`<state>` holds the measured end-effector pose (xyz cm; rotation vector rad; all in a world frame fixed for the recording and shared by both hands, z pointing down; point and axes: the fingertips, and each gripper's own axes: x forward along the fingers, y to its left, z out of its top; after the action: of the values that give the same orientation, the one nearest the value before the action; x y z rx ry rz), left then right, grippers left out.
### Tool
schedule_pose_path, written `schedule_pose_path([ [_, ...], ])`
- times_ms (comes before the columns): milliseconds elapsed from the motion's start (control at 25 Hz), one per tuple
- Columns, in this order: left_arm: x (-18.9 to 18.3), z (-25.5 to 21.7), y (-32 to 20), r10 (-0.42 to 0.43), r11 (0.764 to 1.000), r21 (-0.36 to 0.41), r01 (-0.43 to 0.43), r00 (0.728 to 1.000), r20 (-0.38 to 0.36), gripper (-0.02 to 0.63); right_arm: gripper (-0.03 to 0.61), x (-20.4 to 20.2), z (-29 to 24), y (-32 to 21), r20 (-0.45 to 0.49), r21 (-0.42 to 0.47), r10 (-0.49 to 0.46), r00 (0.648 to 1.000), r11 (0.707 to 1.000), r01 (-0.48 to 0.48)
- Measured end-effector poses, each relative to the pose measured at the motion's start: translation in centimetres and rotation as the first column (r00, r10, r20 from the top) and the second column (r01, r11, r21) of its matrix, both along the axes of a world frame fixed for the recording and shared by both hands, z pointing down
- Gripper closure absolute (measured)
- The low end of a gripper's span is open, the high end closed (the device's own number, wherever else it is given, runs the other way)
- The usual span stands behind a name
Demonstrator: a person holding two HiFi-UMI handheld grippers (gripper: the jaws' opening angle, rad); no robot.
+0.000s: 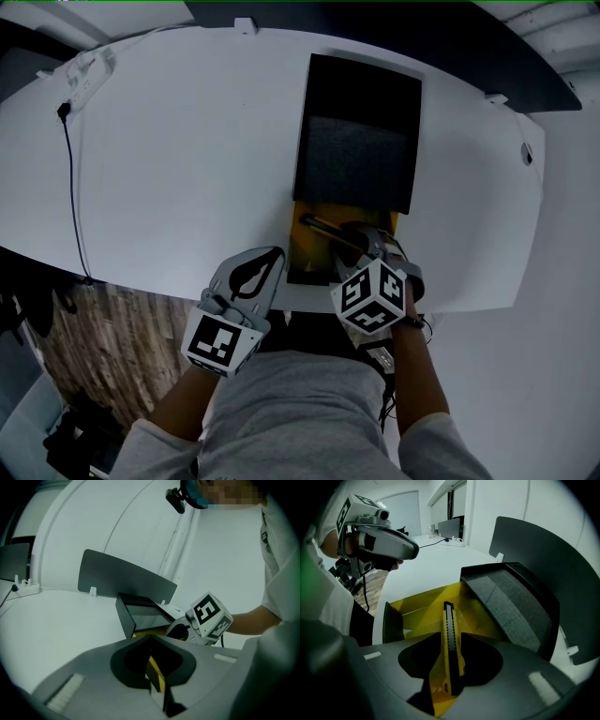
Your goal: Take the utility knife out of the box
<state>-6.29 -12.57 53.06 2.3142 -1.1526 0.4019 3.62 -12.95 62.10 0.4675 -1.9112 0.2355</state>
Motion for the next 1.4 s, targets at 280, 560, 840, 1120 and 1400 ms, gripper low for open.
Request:
schedule_pose_path([
  [280, -0.4, 0.2, -0.1, -0.009, 1.000, -0.005, 0.009, 1.000, -0.010, 0.614, 0.419, 0.1, 0.9, 0.1, -0.053, -0.017, -0.033, 0.998, 0.999, 0.032],
  [560, -0.8, 0.6, 0.1, -0.019, 0.999, -0.028, 0.019, 1.000, -0.011, 0.613, 0.419, 0.0, 1.3, 0.2, -0.075, -0.050, -0.054, 0.996, 0.997, 0.050],
  [840, -1.2, 0.9, 0.2, -0.035, 0.999, -0.032, 0.034, 0.999, -0.019, 0.612, 0.446, -0.1, 1.4, 0.3, -0.072, -0.091, -0.045, 0.996, 0.995, 0.039],
  [1120, -1.2, 0.7, 0.1, -0.041, 0.999, -0.026, 0.040, 0.999, -0.026, 0.612, 0.448, -0.2, 1.3, 0.4, -0.055, -0.086, -0.021, 0.998, 0.996, 0.016],
  [1400, -1.1, 0.5, 0.2, -0.040, 0.999, -0.026, 0.039, 0.999, -0.024, 0.612, 0.448, -0.2, 0.9, 0.4, -0.045, -0.074, -0.011, 0.999, 0.997, 0.007],
])
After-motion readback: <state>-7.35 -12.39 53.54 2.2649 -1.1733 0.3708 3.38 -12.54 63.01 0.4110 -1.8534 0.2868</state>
